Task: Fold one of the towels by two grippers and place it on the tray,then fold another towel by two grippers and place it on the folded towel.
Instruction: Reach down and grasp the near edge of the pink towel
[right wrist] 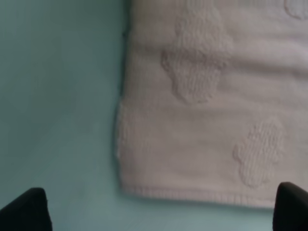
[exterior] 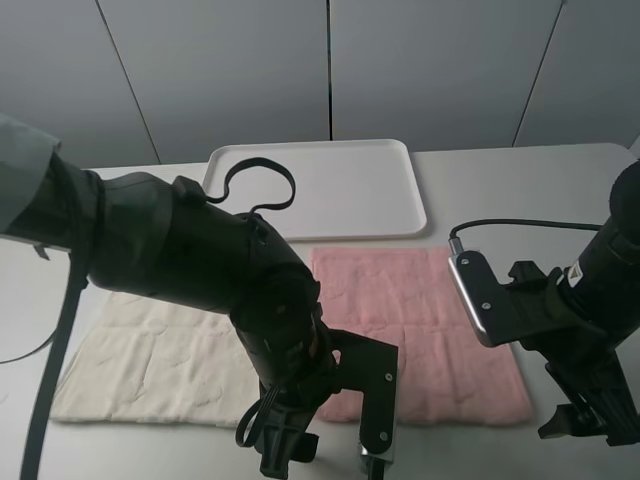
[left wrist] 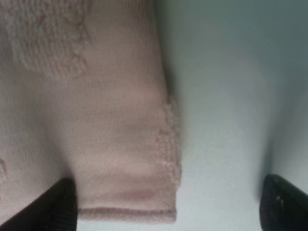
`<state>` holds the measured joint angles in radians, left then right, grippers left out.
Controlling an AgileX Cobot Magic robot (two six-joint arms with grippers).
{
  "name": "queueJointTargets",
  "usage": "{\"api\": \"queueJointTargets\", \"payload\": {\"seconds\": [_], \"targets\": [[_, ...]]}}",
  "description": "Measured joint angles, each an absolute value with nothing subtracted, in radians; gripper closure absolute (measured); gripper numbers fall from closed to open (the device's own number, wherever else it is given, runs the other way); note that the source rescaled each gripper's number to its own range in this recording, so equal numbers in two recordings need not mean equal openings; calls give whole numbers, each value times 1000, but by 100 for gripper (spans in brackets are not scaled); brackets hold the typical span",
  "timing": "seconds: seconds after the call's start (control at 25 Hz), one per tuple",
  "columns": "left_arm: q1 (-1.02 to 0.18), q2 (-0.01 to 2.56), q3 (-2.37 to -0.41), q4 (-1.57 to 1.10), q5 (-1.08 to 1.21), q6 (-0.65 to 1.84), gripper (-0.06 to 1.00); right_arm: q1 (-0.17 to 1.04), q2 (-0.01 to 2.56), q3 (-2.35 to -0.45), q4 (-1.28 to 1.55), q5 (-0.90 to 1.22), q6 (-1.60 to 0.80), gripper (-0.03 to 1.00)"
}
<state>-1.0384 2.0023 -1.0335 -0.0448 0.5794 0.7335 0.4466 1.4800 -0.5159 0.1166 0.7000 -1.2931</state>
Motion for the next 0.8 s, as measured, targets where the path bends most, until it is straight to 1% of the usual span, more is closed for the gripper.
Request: {"api": "queueJointTargets", "payload": {"seconds": [0.44, 0.68, 0.8], "targets": [[-1040, 2002, -1034, -30, 577, 714, -3, 457, 1508, -431, 118, 640, -1268, -3], [-1040, 2004, -1034, -28, 577, 714, -3, 458, 1510, -419, 118, 608, -1267, -3], [-1040, 2004, -1034, -28, 577, 714, -3, 499, 1510, -417, 118, 582, -1249, -3]]}}
